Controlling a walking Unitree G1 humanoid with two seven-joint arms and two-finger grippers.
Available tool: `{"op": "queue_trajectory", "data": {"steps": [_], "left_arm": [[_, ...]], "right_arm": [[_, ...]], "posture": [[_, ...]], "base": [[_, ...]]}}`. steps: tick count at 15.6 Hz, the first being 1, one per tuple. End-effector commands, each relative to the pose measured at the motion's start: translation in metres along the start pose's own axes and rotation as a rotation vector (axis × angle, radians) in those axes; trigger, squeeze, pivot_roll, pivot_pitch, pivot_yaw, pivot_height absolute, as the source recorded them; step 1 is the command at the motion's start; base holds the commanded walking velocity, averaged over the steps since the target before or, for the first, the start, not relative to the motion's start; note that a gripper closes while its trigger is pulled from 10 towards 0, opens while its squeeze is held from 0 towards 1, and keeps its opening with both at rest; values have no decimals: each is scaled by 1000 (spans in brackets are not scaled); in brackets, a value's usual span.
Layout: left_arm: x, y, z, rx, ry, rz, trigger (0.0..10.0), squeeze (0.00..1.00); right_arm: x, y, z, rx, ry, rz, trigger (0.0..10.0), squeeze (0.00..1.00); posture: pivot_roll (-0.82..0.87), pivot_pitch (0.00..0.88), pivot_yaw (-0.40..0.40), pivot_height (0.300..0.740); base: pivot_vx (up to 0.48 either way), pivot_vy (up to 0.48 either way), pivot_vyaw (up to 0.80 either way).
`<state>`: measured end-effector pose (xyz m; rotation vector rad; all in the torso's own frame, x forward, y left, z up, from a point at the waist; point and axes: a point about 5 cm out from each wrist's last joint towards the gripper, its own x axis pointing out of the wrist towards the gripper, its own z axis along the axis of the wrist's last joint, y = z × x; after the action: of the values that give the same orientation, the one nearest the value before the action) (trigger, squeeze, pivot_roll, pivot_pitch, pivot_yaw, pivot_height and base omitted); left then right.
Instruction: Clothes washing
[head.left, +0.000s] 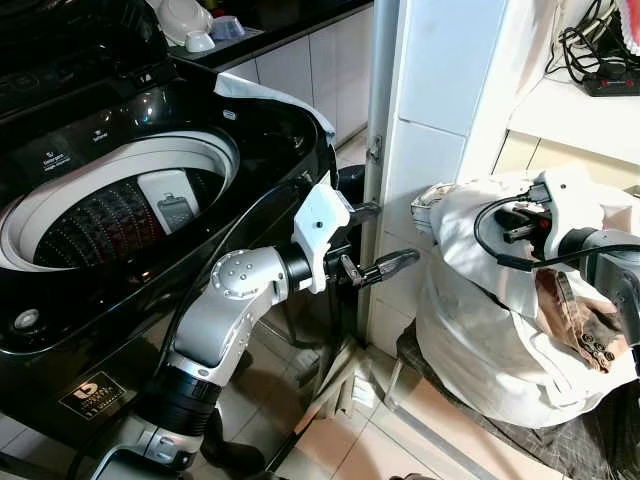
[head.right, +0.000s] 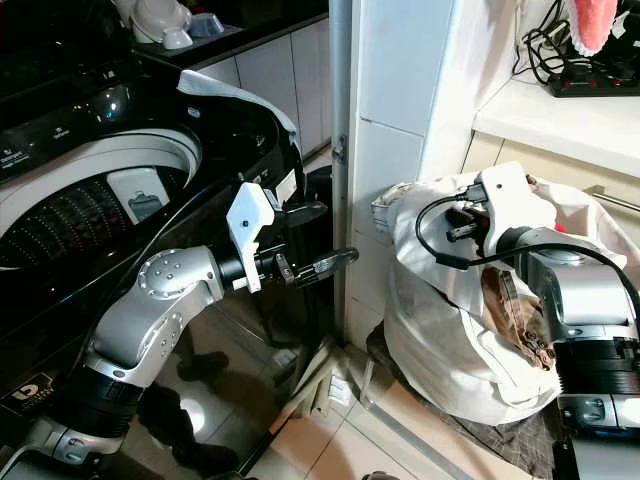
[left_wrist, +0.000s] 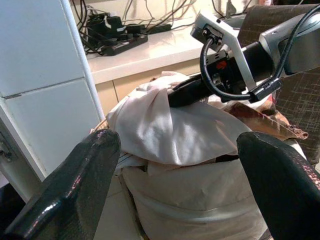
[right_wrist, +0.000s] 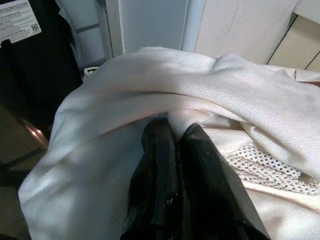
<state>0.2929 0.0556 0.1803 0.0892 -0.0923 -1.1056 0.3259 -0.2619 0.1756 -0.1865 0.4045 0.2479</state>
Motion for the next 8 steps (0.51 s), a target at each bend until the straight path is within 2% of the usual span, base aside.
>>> {"op": "queue_trajectory", "data": {"steps": [1,3,5,7,8], "left_arm": [[-2,5,3,17,1,31,10000,0],[-2,9,3,20,-7,57,10000,0],[-2,19,9,29,-55,146,10000,0],[-1,25,22,8,-124,183,10000,0],[0,27,28,3,-161,190,10000,0]], "right_arm": [[-3,1,6,47,-48,14,0,0],[-6,0,12,72,-88,16,0,0],[-16,-1,31,125,-188,46,0,0],[-35,3,69,212,-383,139,0,0],[-43,6,85,225,-453,180,0,0]], "posture": [[-124,0,84,740],[-125,0,87,740],[-126,0,88,740],[-131,0,91,740],[-132,0,93,740]], "base": [[0,0,0],[0,0,0],[0,0,0],[0,0,0],[0,0,0]]}}
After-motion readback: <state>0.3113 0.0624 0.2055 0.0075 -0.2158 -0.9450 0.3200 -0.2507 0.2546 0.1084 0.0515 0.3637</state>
